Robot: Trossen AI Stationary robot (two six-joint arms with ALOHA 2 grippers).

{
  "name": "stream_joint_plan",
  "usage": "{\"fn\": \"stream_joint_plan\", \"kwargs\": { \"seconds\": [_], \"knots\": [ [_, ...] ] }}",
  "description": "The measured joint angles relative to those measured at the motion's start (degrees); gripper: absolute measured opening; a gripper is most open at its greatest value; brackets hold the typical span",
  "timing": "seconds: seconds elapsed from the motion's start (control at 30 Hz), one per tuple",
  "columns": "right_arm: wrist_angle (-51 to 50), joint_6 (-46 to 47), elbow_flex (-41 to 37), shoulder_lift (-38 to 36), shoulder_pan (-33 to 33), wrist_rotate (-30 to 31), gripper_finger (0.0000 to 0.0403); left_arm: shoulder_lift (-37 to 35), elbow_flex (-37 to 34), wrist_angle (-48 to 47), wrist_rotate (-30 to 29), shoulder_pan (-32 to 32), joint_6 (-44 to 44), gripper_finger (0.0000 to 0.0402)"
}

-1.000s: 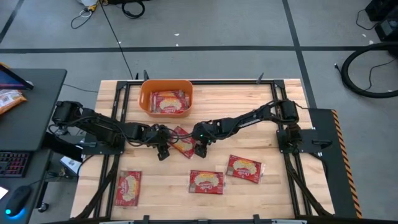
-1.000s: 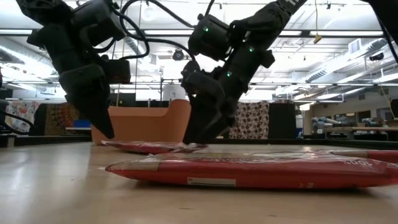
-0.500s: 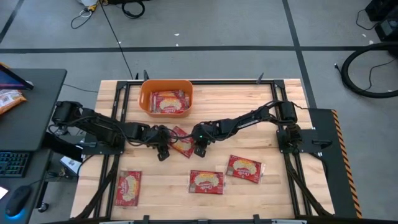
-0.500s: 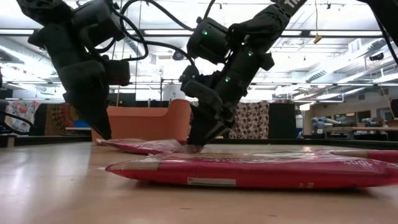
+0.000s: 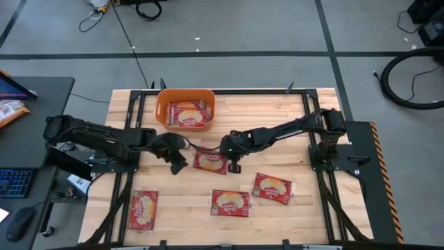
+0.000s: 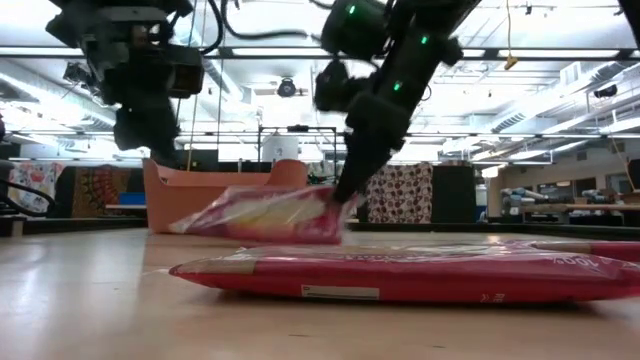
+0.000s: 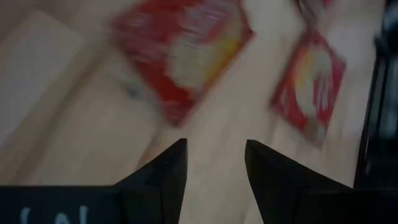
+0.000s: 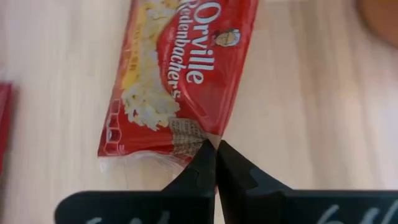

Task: Sort popcorn bags into baskets
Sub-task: Put the red popcorn bag into the orange bin

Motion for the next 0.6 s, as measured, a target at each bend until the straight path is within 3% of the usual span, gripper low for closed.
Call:
{"fn": "stream_joint_plan", "kwargs": {
  "seconds": [0.1,0.43,0.6],
  "knots": [
    [-1.71,-3.35,0.0,-2.93,0.21,2.5,0.0007,-1.12,-0.02,0.38,-0.64,1.93,-3.8,0.0173],
    [-4.12,-7.49,0.0,-10.87,0.68,7.25,0.0007,-1.37,0.0,8.89,0.67,5.63,-5.1,0.0254],
    [-4.22,-8.74,0.0,-13.88,0.66,8.96,0.0007,-1.37,0.0,10.78,0.68,7.09,-5.14,0.0271]
  ]
}}
